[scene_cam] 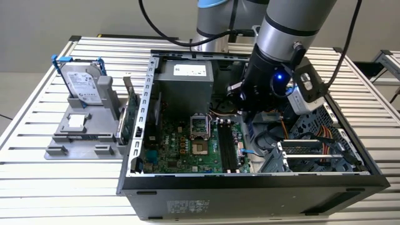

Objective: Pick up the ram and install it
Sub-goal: 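Insert the ram into the slot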

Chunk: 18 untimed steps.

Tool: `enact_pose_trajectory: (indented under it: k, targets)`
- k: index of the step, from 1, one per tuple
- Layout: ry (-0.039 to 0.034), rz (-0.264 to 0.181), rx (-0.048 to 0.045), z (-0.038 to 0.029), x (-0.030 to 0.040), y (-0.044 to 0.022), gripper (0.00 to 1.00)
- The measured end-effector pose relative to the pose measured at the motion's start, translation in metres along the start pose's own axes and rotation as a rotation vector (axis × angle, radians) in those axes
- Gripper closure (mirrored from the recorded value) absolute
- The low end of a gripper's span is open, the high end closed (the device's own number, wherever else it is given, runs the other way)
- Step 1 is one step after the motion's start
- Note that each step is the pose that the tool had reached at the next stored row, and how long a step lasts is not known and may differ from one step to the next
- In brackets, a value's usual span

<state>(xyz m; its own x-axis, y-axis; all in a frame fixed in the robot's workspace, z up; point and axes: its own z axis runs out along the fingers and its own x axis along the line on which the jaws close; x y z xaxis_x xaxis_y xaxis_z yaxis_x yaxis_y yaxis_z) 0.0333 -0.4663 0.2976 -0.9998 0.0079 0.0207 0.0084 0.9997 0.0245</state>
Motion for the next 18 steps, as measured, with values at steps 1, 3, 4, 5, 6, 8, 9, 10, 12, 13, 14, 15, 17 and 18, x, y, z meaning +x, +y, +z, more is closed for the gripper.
enact_pose_trajectory:
  k: [1,3,4,5,6,8,9,10,12,13,14,15,17,18]
  targets:
    - [0.0002,0.000,0.0000,0.0015,0.0000,-0.0001,1.00]
    - [0.0003,0.000,0.0000,0.0043,-0.0001,-0.0001,1.00]
    - [0.0003,0.000,-0.0001,0.0056,-0.0001,-0.0001,1.00]
    - [0.0003,0.000,0.0000,0.0067,-0.0001,-0.0002,1.00]
    - [0.0003,0.000,0.0001,0.0078,-0.0001,-0.0002,1.00]
    - [0.0004,0.000,0.0002,0.0101,-0.0001,-0.0003,1.00]
    - [0.0005,0.000,0.0001,0.0111,-0.0001,-0.0004,1.00]
    - [0.0008,0.000,0.0002,0.0117,-0.0001,-0.0004,1.00]
    - [0.0014,0.000,0.0001,0.0132,-0.0001,-0.0005,1.00]
    - [0.0015,0.000,0.0001,0.0142,-0.0001,-0.0005,1.00]
    - [0.0018,0.000,0.0002,0.0150,-0.0002,-0.0006,1.00]
    - [0.0021,0.000,0.0001,0.0156,-0.0002,-0.0006,1.00]
    - [0.0030,0.000,0.0004,0.0162,-0.0002,-0.0009,1.00]
    - [0.0032,0.000,0.0004,0.0165,-0.0001,-0.0009,1.00]
